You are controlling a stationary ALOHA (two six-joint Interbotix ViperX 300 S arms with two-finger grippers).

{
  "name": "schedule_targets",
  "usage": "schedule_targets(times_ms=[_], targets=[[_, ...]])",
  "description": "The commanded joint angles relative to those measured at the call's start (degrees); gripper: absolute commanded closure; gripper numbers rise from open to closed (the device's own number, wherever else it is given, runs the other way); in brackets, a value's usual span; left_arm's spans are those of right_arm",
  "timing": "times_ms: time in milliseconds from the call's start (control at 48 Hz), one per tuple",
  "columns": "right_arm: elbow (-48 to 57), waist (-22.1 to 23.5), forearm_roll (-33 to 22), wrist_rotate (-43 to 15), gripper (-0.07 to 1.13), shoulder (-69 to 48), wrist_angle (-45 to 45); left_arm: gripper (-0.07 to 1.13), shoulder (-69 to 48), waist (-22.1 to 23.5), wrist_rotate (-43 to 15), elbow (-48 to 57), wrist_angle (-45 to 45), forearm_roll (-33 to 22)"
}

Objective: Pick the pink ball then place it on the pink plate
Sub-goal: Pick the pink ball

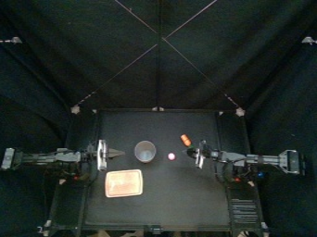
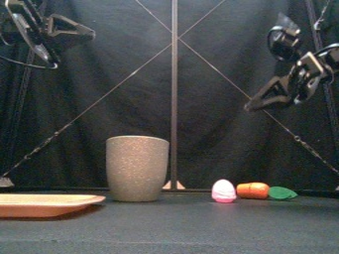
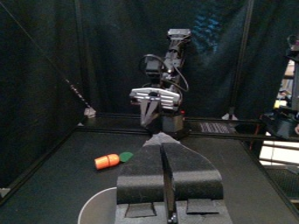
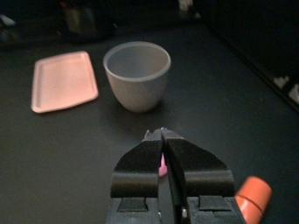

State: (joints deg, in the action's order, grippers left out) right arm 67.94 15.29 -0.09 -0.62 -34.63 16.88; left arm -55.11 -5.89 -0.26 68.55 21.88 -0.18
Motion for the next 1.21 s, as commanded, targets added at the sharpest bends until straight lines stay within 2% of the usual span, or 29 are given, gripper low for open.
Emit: schedule_targets(times_ms=[21, 229, 292, 458, 729, 1208], targets=[[-1.2, 1.8, 0.3, 0.1, 0.70, 5.2, 0.6, 1.04, 0.3, -0.2, -0.1, -0.8, 0.7, 0.0], [-3.9, 2.0, 0.8, 0.0, 0.06, 13.6, 1.8, 1.04, 0.3, -0.3, 0.0, -0.8, 1.8, 0.0], [-4.8, 1.9, 1.3, 0.1, -0.04, 16.1, 1.8, 1.04, 0.4, -0.3, -0.1, -0.8, 2.3, 0.0], [-8.2, 1.6, 0.4, 0.5, 0.02, 23.2, 1.5, 1.04, 0.3, -0.3, 0.0, -0.7, 2.5, 0.0], [-12.7, 0.2, -1.5, 0.2, 0.02, 31.1, 1.5, 1.04, 0.4, -0.3, 0.1, -0.3, 2.5, 0.0], [-15.0, -0.6, -1.5, 0.1, 0.05, 37.5, 1.0, 1.04, 0.4, -0.8, 0.1, 0.6, 2.5, -0.6]])
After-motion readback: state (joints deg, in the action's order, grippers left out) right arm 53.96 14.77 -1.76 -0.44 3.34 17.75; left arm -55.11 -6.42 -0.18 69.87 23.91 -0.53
